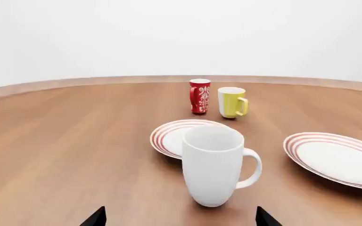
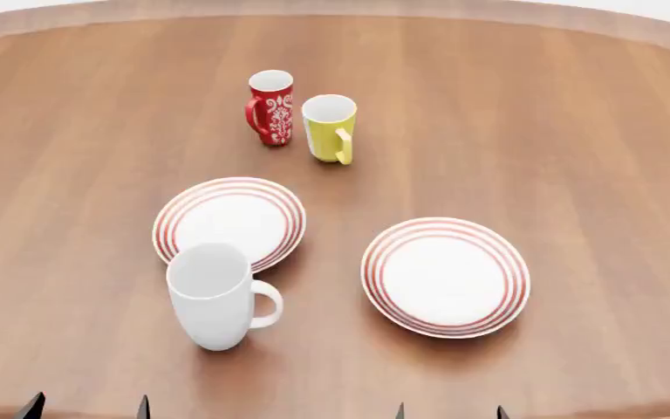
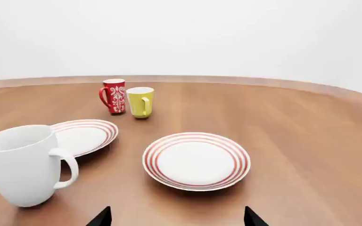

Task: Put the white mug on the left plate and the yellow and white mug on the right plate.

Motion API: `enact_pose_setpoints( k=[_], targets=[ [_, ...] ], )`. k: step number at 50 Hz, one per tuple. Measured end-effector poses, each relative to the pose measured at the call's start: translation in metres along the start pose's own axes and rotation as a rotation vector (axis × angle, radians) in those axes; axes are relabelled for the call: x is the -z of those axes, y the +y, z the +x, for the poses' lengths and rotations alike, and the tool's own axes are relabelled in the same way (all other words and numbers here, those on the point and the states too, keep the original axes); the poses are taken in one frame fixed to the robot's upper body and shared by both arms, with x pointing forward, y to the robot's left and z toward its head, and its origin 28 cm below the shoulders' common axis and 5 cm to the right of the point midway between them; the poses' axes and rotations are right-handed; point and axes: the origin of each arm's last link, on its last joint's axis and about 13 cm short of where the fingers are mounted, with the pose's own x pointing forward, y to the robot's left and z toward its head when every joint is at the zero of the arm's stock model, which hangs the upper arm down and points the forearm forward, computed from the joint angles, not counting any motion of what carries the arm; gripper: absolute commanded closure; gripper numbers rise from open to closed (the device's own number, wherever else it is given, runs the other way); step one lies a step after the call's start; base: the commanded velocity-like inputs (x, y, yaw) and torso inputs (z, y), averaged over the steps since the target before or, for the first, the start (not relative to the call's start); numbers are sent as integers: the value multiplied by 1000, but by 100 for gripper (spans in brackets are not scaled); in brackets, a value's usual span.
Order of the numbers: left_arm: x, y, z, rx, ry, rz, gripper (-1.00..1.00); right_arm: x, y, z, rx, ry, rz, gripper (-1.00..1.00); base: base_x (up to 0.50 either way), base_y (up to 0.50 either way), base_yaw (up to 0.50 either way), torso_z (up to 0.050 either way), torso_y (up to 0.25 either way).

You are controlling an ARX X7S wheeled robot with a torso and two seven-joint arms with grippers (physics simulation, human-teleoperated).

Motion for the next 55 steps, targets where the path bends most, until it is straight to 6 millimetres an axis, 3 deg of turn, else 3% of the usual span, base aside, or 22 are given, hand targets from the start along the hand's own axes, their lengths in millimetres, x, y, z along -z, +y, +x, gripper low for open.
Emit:
enact_pose_setpoints(
  k=[14, 33, 46, 55],
  targets=[
    [-4, 6, -1, -18, 8, -11, -100, -1, 4, -3, 1, 22, 22, -100, 0, 0, 0, 0, 0],
    [-70, 17, 9, -33, -111, -23, -100, -59, -20, -6, 121, -112, 87, -100, 0, 0, 0, 0, 0],
    [-86, 24, 12, -54, -146, -21, -100, -72, -31, -11, 161, -154, 109, -100, 172, 31, 189, 0, 0],
    [-91, 25, 11, -54, -156, -22, -100, -75, -31, -12, 154, -161, 83, -100, 0, 0, 500, 0, 0]
  ],
)
